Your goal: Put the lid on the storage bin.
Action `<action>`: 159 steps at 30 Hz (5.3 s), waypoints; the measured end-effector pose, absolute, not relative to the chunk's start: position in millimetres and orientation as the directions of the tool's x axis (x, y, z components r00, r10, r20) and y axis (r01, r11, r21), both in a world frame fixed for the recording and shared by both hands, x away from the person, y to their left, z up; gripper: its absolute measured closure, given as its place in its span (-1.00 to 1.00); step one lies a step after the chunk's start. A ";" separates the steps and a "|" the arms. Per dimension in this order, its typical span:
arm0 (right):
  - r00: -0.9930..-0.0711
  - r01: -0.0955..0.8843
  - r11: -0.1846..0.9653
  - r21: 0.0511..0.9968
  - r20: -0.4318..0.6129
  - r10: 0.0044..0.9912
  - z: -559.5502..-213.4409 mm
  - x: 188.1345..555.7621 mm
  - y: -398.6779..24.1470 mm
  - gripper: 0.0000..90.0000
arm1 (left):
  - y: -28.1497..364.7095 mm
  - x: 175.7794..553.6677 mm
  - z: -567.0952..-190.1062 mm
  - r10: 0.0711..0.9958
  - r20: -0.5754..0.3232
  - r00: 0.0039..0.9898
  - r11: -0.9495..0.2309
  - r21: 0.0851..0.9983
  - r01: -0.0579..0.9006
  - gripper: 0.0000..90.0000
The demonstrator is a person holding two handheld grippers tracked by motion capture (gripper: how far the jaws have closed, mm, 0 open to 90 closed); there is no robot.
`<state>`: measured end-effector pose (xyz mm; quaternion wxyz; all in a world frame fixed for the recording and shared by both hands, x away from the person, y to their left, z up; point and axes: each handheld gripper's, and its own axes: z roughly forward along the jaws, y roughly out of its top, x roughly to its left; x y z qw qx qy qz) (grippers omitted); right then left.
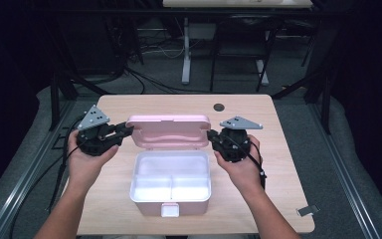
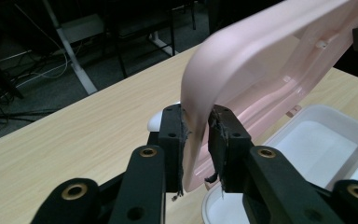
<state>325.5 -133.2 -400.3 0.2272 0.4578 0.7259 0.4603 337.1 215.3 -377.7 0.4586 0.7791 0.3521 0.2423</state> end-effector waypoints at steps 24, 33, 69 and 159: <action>-0.506 0.441 0.143 0.886 0.114 0.855 -400.1 316.4 -136.2 0.78 | 212.8 325.6 -378.2 0.768 0.102 0.632 -0.362 0.883 0.298 0.75; -0.513 0.416 0.141 0.899 0.104 0.852 -394.6 307.4 -137.1 0.77 | 214.7 320.4 -379.8 0.760 0.092 0.643 -0.360 0.884 0.298 0.73; -0.555 0.395 0.169 0.903 0.088 0.827 -396.2 276.6 -140.6 0.73 | 226.1 293.1 -396.0 0.714 0.058 0.698 -0.364 0.882 0.298 0.69; -0.594 0.461 0.174 0.870 0.157 0.789 -462.9 218.4 -169.5 0.76 | 248.6 242.4 -462.4 0.711 -0.004 0.703 -0.369 0.849 0.378 0.65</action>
